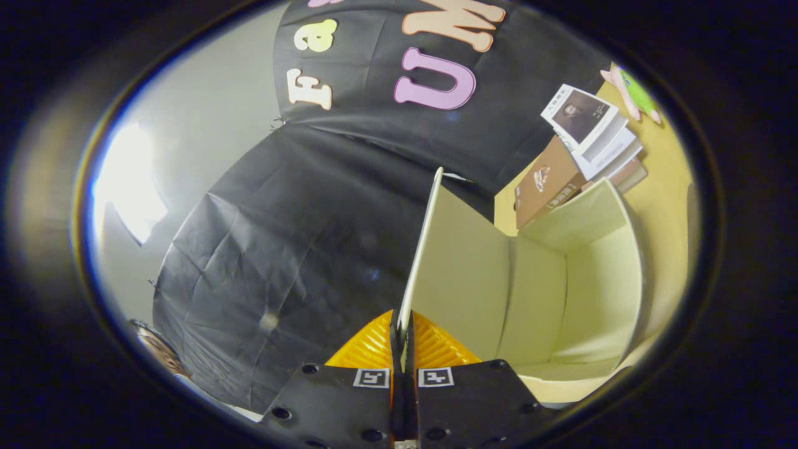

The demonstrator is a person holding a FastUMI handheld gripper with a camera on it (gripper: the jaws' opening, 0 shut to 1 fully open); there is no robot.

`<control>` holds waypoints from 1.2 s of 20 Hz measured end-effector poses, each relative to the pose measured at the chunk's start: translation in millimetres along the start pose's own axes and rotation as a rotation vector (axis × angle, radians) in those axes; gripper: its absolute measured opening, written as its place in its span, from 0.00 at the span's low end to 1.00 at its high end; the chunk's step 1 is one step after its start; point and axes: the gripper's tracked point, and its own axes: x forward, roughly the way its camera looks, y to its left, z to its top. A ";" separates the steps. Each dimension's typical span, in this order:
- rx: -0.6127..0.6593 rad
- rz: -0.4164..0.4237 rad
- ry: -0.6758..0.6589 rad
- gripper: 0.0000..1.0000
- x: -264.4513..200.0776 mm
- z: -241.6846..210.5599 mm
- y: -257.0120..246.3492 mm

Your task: Open the storage box then place both shoes into the box .Put the left shoe in first, then the right shoe, with the right side of both shoes facing outward in a uniform manner.

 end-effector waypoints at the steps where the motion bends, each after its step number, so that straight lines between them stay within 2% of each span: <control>1: -0.006 0.001 0.007 0.03 7.7 -3.9 3.7; 9: -0.047 -0.006 0.077 0.03 74.8 -42.0 21.1; 15: -0.166 -0.028 0.158 0.21 109.7 -75.8 19.1; 24: -0.379 -0.128 0.082 0.87 91.8 -46.4 -14.3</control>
